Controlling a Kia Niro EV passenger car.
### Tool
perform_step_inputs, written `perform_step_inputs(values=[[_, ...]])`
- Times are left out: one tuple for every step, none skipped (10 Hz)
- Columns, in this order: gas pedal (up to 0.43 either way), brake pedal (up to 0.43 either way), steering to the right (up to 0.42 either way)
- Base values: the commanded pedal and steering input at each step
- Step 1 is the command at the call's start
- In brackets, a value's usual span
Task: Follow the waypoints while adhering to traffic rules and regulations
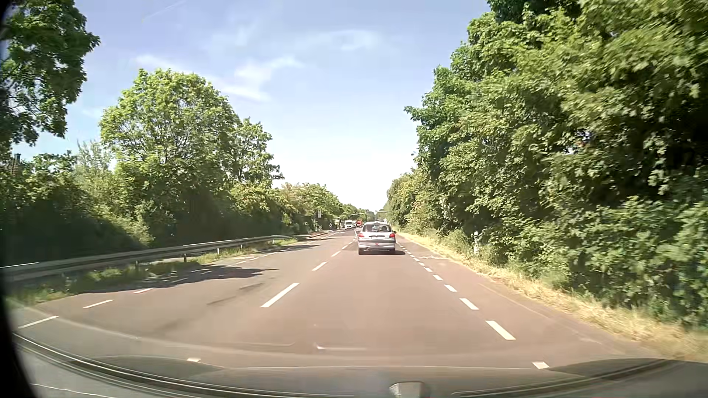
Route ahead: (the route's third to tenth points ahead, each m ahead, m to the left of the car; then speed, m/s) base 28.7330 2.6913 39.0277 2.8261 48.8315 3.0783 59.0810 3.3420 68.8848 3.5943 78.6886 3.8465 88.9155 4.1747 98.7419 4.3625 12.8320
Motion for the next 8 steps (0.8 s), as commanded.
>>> perform_step_inputs(values=[[0.0, 0.03, 0.001], [0.0, 0.03, 0.001], [0.0, 0.03, 0.001], [0.0, 0.03, 0.001], [0.0, 0.03, 0.001], [0.0, 0.03, 0.001], [0.0, 0.03, 0.001], [0.0, 0.03, 0.001]])
